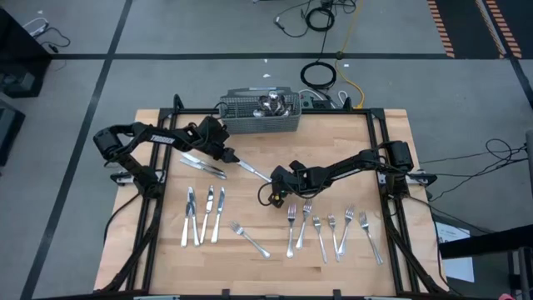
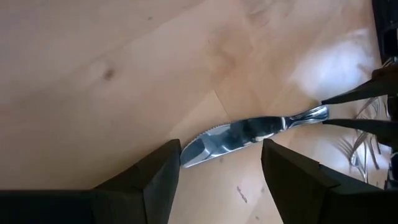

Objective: Sort silverware
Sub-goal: Put the silver knife into the gray utensil holder

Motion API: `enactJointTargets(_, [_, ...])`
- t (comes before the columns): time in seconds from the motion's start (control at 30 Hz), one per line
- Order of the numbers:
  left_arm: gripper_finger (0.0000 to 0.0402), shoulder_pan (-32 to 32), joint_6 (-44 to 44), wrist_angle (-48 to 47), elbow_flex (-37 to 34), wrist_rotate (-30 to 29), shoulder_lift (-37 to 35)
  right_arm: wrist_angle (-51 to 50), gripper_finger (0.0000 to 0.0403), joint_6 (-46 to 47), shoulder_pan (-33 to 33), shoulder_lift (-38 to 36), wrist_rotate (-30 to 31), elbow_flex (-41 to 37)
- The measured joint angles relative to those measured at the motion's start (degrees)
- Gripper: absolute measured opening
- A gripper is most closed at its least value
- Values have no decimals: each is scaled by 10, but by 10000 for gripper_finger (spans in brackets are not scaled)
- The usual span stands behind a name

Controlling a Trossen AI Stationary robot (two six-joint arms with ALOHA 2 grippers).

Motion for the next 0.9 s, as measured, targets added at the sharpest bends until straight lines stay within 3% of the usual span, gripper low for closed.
enactJointTargets(0.4, [222,-1,-15,-10,-2,30,2,9,86,-4,0,0,-2,-1])
enactJointTargets(0.9, [37,-2,15,-23,-4,65,2,11,87,-13,1,0,-2,-1])
